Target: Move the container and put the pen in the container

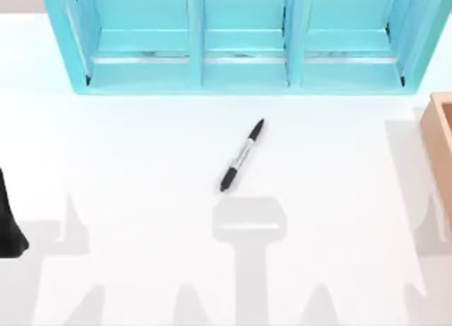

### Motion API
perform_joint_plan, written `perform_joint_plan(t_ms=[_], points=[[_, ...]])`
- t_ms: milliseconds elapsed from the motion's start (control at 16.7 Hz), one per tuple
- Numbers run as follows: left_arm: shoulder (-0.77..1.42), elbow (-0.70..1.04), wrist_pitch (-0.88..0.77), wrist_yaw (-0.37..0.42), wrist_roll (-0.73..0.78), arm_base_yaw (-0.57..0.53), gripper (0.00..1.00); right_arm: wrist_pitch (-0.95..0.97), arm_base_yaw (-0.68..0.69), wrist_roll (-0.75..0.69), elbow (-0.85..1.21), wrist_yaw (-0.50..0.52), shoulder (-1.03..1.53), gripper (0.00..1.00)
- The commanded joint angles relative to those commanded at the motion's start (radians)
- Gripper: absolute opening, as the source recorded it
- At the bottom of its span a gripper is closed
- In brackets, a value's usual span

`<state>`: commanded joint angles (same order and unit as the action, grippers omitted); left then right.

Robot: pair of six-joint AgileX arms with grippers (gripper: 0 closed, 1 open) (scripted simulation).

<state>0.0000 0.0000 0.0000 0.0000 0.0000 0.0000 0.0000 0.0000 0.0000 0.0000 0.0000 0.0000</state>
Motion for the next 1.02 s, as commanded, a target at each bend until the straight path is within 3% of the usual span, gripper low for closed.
perform_joint_plan(t_ms=[240,480,1020], points=[[0.0,0.0,0.0,0.0,0.0,0.0,1.0,-0.029,-0.01,-0.009,0.032,0.001,0.031,1.0],[0.0,0.0,0.0,0.0,0.0,0.0,1.0,-0.191,-0.057,-0.057,0.222,0.001,0.219,1.0],[0.0,0.0,0.0,0.0,0.0,0.0,1.0,-0.837,-0.227,-0.218,0.946,-0.002,1.119,1.0]])
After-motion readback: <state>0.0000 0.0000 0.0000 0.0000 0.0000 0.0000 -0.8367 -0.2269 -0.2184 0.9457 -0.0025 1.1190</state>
